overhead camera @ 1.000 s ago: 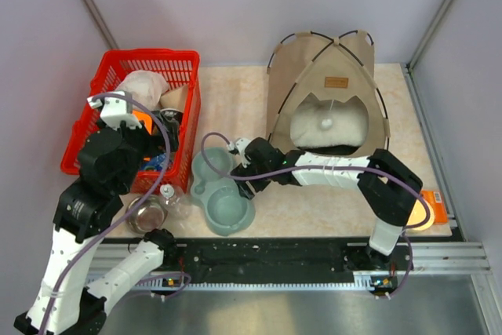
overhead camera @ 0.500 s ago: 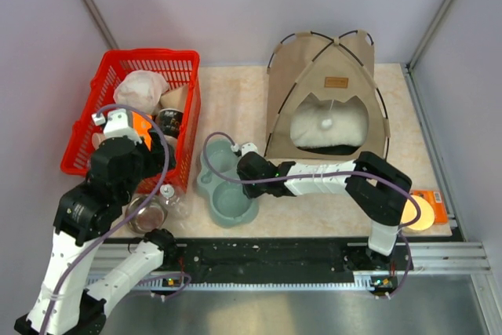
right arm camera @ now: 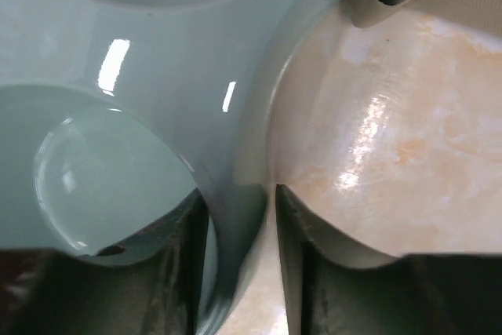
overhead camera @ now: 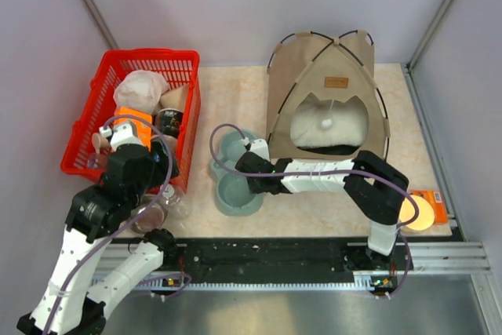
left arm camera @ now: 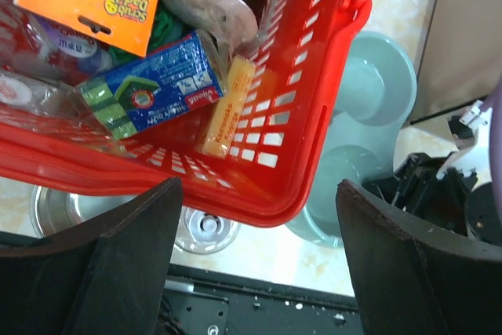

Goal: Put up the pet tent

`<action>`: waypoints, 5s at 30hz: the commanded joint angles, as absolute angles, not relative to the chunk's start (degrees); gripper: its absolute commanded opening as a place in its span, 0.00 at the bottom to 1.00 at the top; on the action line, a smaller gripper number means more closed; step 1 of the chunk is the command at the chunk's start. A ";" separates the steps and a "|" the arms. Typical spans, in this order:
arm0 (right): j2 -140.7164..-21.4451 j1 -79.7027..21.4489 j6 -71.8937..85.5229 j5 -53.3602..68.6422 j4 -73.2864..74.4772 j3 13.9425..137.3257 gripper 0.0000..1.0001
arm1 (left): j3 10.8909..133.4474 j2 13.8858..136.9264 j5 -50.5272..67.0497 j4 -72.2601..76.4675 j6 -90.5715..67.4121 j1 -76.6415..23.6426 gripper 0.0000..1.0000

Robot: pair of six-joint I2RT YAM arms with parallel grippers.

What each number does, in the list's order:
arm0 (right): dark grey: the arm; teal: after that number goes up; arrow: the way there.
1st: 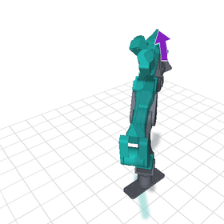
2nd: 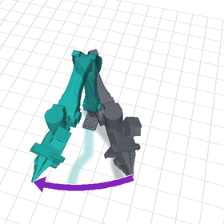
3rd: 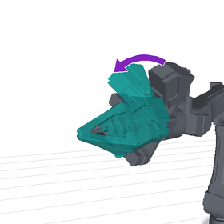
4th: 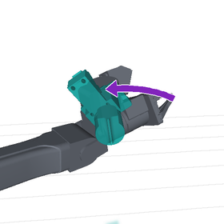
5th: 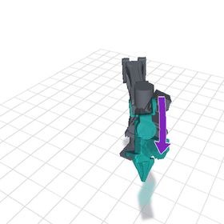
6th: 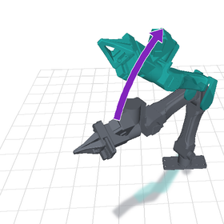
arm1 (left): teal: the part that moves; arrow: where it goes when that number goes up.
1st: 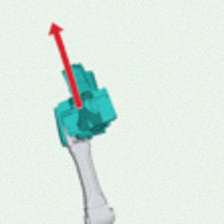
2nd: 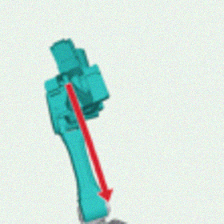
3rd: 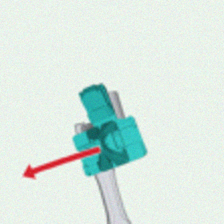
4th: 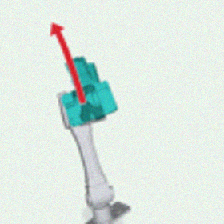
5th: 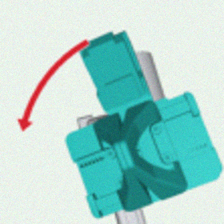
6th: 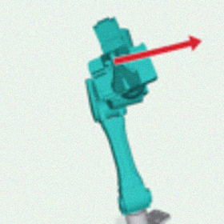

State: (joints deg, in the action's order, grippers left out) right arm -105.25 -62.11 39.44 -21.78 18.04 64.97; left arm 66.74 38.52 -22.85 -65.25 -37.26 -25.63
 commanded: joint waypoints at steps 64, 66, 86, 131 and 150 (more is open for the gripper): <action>-96.50 -59.33 35.59 -24.35 19.16 68.91 0.71 | 54.23 40.69 -25.48 -69.70 -39.64 -25.58 0.43; -96.50 -59.33 35.51 -24.26 19.16 68.91 0.71 | 54.67 40.43 -25.66 -69.26 -39.64 -25.58 0.37; -84.56 -53.62 36.65 -6.60 19.34 69.87 0.82 | 76.81 45.00 -1.07 -74.97 -22.68 -25.58 0.00; -64.86 -38.32 58.34 13.08 -33.65 71.28 0.99 | 110.04 66.09 31.72 -13.54 -46.84 -21.71 0.00; -69.96 -35.42 75.23 29.97 -51.32 68.47 0.89 | 108.37 66.01 34.54 -14.33 -45.00 -20.92 0.00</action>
State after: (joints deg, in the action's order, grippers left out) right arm -69.91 -36.80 71.16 28.10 -43.70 68.23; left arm 108.20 66.61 33.41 -17.56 -45.30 -21.39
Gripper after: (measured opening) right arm 0.925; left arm 0.410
